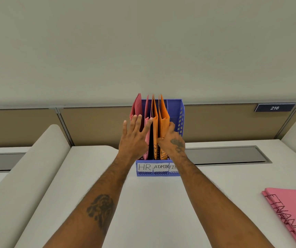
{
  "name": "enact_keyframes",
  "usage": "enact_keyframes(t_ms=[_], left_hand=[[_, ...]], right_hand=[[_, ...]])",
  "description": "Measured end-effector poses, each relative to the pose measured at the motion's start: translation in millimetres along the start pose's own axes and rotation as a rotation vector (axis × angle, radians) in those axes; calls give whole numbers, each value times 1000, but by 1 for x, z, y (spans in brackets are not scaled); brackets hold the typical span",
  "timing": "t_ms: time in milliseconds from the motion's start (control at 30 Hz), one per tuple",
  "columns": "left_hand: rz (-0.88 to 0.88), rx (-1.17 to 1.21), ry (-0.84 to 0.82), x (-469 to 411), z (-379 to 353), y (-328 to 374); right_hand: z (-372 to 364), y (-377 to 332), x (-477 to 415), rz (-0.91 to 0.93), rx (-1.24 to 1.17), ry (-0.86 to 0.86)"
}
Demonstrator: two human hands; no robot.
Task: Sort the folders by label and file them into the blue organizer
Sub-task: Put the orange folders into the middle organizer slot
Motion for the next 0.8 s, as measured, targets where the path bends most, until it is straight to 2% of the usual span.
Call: enact_keyframes(t_ms=[533, 800], left_hand=[[74, 62, -105, 93, 2, 20], [67, 113, -126, 126, -1, 48]], right_hand=[[21, 25, 108, 220, 188, -163], [34, 62, 154, 233, 336, -207]])
Point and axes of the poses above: each hand's wrist, its own x-axis away from the middle knuckle, its own z-axis out of the back of the hand, y = z × x, the point moved 10 cm from there along -x, towards the middle knuckle, and after that the axes turned 2 degrees about -z, right-handed, at the moved point
